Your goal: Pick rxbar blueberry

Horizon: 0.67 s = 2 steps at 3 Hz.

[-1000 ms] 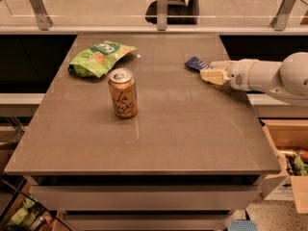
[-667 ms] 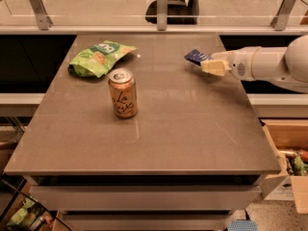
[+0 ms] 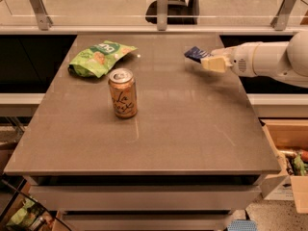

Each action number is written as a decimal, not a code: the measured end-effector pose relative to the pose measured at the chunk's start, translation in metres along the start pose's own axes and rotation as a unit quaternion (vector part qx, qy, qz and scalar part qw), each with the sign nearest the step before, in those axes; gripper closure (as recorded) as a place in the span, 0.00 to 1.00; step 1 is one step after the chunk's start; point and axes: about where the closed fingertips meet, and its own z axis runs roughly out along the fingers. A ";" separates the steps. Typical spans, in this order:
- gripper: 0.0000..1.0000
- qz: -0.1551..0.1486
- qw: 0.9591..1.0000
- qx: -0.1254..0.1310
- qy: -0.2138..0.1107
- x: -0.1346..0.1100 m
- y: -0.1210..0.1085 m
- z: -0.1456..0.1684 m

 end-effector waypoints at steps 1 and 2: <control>1.00 -0.010 1.000 0.003 0.004 -0.015 -0.004 -0.010; 1.00 -0.018 1.000 0.003 0.005 -0.030 -0.010 -0.021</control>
Offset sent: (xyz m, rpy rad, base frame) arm 0.0011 -0.0271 0.0607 -0.0514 -0.0292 0.0112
